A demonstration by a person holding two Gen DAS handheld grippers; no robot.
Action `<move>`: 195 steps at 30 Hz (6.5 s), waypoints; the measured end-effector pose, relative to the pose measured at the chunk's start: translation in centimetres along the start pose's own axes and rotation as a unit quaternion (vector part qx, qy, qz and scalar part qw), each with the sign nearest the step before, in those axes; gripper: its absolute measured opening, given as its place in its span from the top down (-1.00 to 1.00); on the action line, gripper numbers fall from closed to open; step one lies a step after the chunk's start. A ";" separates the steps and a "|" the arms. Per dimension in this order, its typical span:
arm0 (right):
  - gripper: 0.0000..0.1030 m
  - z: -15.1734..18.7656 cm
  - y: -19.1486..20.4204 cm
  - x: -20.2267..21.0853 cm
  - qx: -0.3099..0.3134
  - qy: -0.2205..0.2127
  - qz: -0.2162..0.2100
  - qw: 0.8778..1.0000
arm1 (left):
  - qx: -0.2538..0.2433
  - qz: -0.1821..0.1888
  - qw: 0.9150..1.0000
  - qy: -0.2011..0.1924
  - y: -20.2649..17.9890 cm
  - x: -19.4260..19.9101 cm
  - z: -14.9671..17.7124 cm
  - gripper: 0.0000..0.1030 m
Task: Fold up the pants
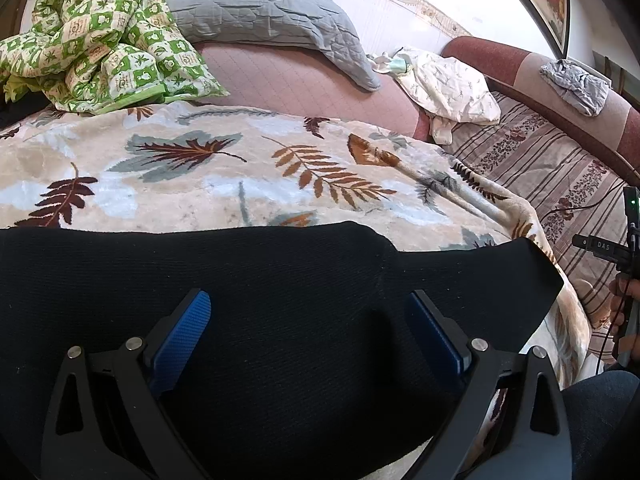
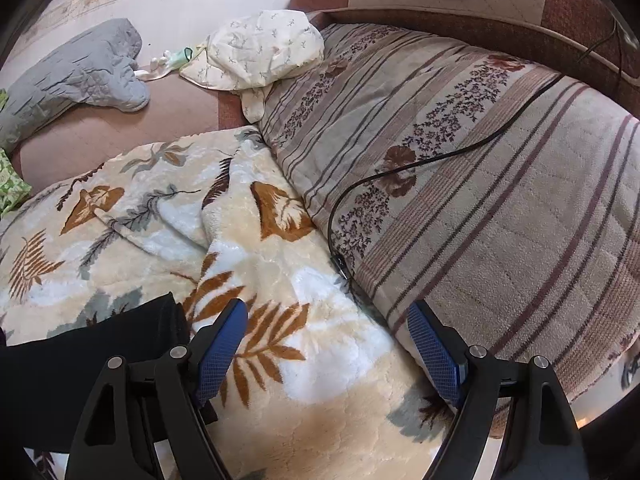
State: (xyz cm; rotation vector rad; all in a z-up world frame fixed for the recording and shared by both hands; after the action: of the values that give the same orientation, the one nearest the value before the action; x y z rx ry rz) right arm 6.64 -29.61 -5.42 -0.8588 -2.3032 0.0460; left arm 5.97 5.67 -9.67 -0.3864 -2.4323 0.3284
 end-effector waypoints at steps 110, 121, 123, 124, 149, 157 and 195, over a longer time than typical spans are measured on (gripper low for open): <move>0.84 11.7 30.5 14.8 0.153 0.230 -0.631 0.725 | 0.101 -0.107 0.985 -0.091 9.7 6.1 -0.1 -1.00; 0.11 9.6 26.0 17.7 0.146 0.173 -0.685 0.692 | 0.091 -0.098 0.987 -0.087 7.5 8.2 -1.8 -1.00; -0.09 7.8 22.6 17.0 0.147 0.101 -0.646 0.742 | 0.064 -0.045 0.992 -0.102 4.3 9.1 -3.3 -1.00; -0.12 7.1 20.9 16.1 0.155 0.054 -0.602 0.781 | 0.043 -0.021 0.994 -0.098 2.8 9.1 -3.9 -1.00; 0.79 7.8 27.2 6.5 0.252 0.026 -0.399 0.881 | -0.076 0.102 0.988 0.083 -3.9 -3.7 0.2 0.97; 0.71 7.4 22.2 11.1 0.208 0.010 -0.465 0.861 | -0.049 0.108 0.991 0.064 -3.5 -2.8 0.6 0.98; -0.99 10.6 22.2 6.2 0.165 0.131 -0.411 0.887 | -0.019 0.141 0.990 -0.022 -3.5 7.8 -4.1 -0.65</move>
State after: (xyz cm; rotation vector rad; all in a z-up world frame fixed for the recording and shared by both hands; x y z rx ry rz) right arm 9.40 -6.59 -15.68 0.3021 -2.1313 -0.0471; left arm 2.06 5.78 -1.06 -0.7507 -2.4305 0.4150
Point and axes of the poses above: each gripper's, at about its wrist camera, not at the fingertips, and x roughly against the way its jaws point, y to its left, z to its underside, the point moved 8 cm from there along -x, roughly the way its jaws point, and after that the axes turned 6 degrees about z, right-handed, at the moved point
